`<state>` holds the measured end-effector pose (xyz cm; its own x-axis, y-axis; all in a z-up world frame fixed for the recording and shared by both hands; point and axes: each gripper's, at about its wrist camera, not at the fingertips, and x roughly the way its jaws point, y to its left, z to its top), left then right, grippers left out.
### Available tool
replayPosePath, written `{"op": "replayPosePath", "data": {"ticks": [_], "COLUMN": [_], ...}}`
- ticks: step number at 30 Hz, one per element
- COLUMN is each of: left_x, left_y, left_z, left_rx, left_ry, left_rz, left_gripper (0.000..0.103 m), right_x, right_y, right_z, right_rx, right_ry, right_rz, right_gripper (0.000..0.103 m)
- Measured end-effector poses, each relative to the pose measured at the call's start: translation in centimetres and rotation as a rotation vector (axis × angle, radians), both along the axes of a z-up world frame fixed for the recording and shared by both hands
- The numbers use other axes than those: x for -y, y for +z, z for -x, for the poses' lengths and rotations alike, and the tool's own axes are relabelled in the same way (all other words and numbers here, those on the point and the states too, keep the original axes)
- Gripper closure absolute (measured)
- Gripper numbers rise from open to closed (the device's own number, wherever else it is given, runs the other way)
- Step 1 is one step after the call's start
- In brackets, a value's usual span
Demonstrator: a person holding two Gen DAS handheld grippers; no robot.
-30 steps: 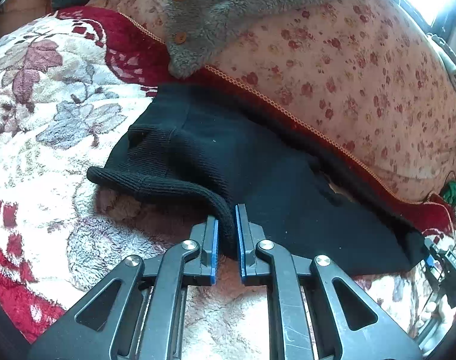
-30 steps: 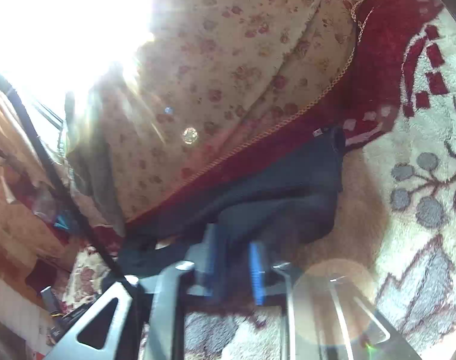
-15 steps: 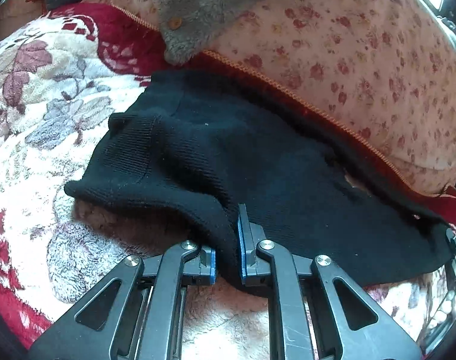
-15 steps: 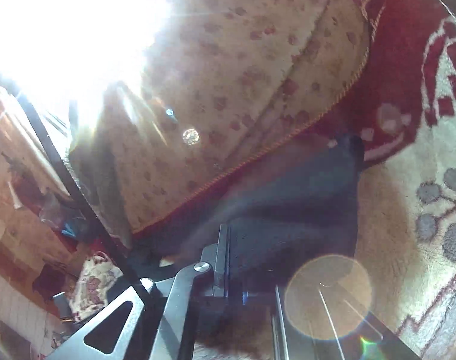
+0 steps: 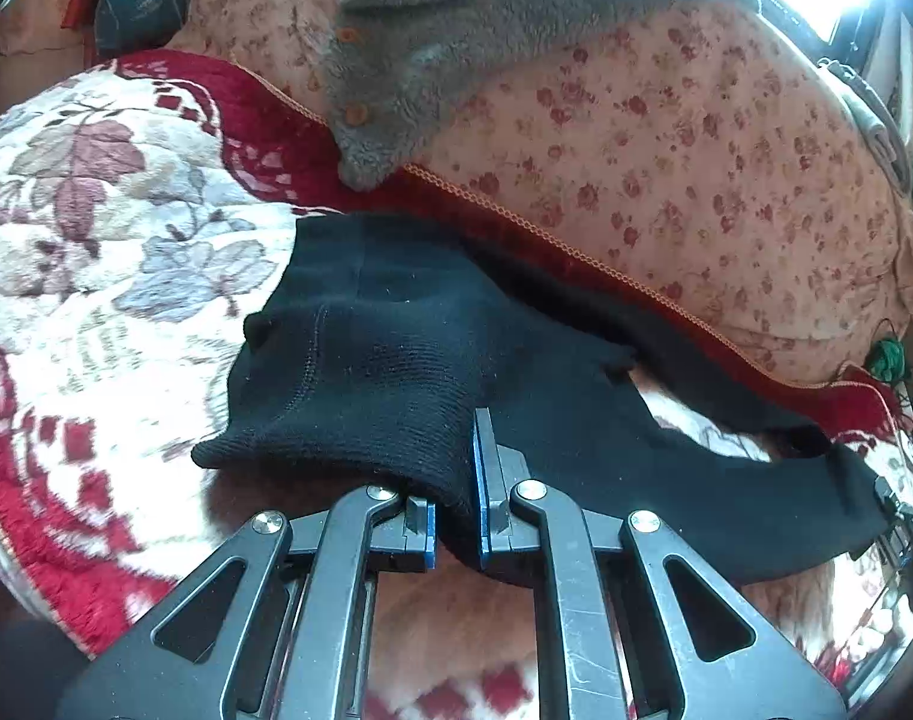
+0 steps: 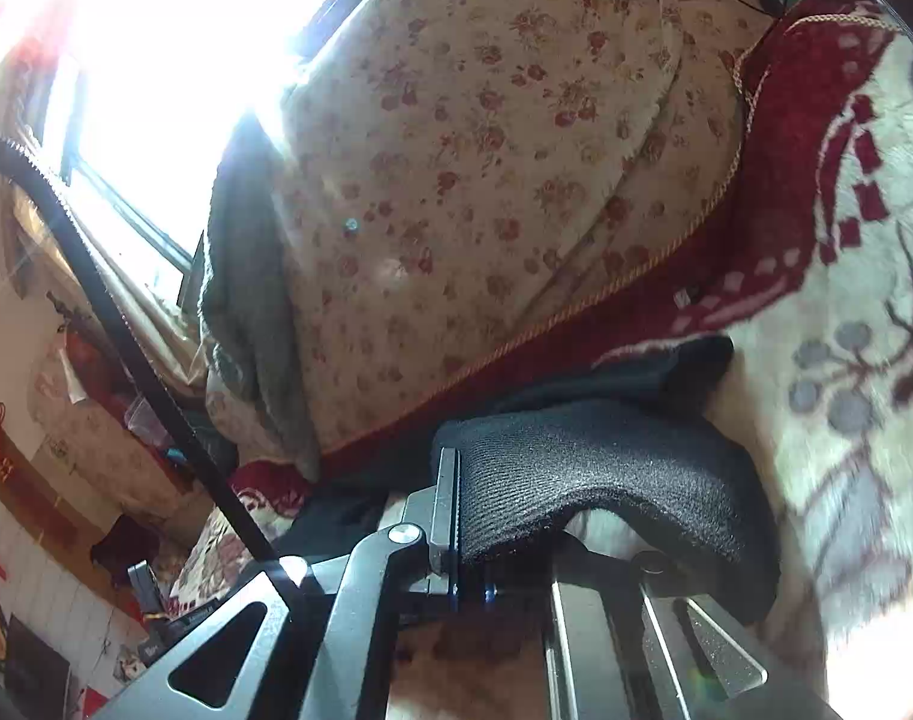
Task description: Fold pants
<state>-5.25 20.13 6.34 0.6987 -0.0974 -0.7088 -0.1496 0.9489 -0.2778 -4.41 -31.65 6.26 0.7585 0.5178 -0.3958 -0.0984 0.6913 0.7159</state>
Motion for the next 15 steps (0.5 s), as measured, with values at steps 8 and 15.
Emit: {"op": "replayPosePath", "data": {"ticks": [8, 15], "left_x": [-1.3, -1.3], "left_y": [-1.3, -3.5], "left_z": [4.8, 5.3], "left_rx": [-0.033, -0.078], "left_ry": [-0.01, 0.014], "left_rz": [-0.052, -0.042], "left_gripper": [0.095, 0.095], "right_x": [-1.2, 3.7], "right_y": [-2.0, -5.5], "right_z": [5.1, 5.9], "right_rx": [-0.106, -0.278], "right_ry": [0.063, -0.168], "right_rz": [0.077, 0.051], "right_gripper": [0.099, 0.094]}}
